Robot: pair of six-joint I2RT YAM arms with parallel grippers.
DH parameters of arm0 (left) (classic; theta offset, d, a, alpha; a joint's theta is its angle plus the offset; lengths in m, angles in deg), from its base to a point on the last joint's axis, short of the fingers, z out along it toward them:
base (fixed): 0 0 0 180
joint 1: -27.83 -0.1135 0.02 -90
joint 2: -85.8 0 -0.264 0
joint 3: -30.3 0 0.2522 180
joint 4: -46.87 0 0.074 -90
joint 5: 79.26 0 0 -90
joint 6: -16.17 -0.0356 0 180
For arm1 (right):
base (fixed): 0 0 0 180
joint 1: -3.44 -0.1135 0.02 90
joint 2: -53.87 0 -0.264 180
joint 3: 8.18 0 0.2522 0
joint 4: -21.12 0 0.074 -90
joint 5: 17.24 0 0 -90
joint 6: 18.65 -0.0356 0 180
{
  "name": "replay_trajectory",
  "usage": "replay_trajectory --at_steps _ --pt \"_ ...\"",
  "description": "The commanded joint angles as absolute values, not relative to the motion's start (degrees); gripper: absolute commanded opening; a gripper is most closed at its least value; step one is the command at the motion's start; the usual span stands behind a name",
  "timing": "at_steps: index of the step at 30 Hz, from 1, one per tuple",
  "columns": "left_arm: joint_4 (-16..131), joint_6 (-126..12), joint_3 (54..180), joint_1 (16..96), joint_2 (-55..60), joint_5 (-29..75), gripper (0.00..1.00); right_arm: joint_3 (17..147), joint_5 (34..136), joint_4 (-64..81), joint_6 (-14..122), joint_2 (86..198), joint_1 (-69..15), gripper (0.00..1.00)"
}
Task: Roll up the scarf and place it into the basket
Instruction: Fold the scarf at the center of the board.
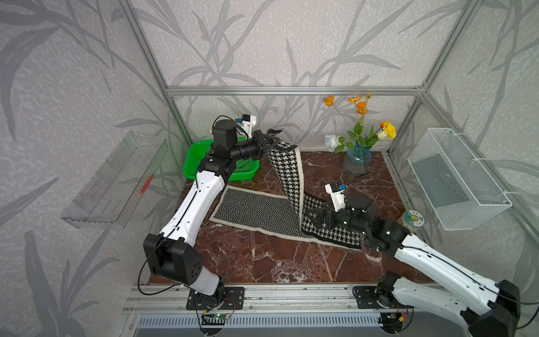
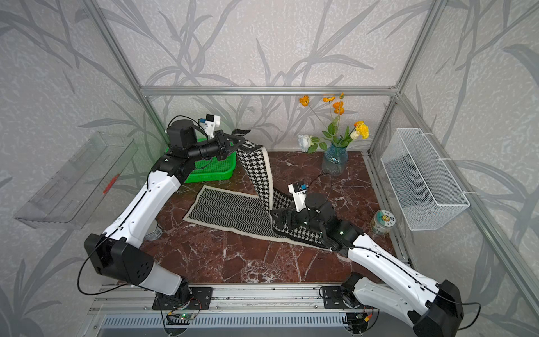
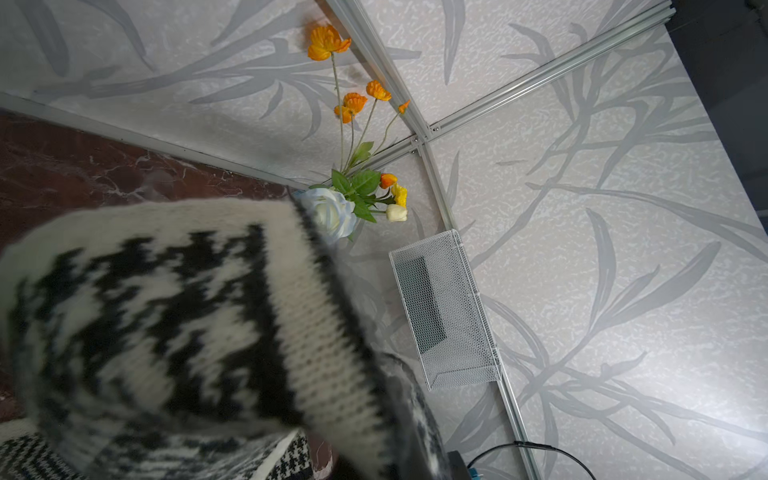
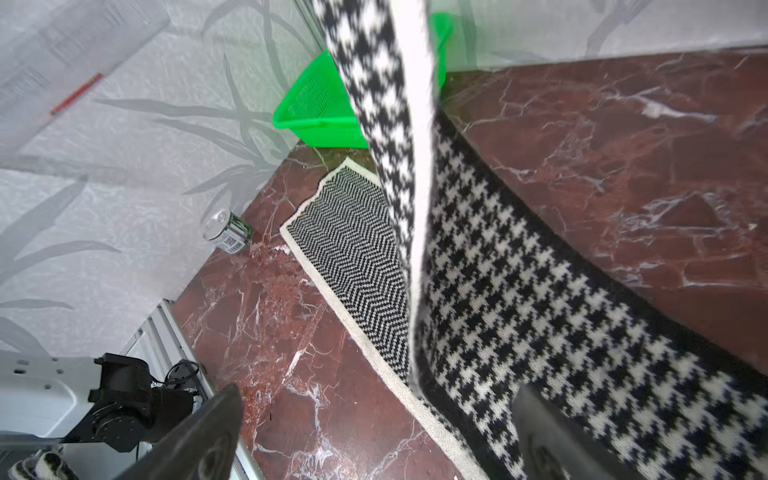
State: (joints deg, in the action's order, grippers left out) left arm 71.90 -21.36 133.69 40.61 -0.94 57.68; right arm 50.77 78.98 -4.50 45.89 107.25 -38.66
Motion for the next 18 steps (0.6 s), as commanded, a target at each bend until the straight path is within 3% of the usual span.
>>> replay_trajectory --at_steps 1,4,9,18 --pt "75.26 -26.53 131.34 38.48 3.23 59.19 0.00 52.28 71.80 -12.03 48.13 104.40 -38.71 0.99" --pt "80.29 -30.18 128.18 35.77 5.10 58.39 0.00 53.08 68.52 -16.74 48.57 104.33 -36.41 0.99" --pt "83.23 -30.09 122.35 29.71 7.17 61.82 0.00 51.20 73.25 -17.77 49.38 106.59 -27.95 0.99" --pt "89.21 -32.76 114.61 22.68 11.66 64.54 0.00 47.35 71.61 -20.75 52.38 107.66 -16.27 0.99"
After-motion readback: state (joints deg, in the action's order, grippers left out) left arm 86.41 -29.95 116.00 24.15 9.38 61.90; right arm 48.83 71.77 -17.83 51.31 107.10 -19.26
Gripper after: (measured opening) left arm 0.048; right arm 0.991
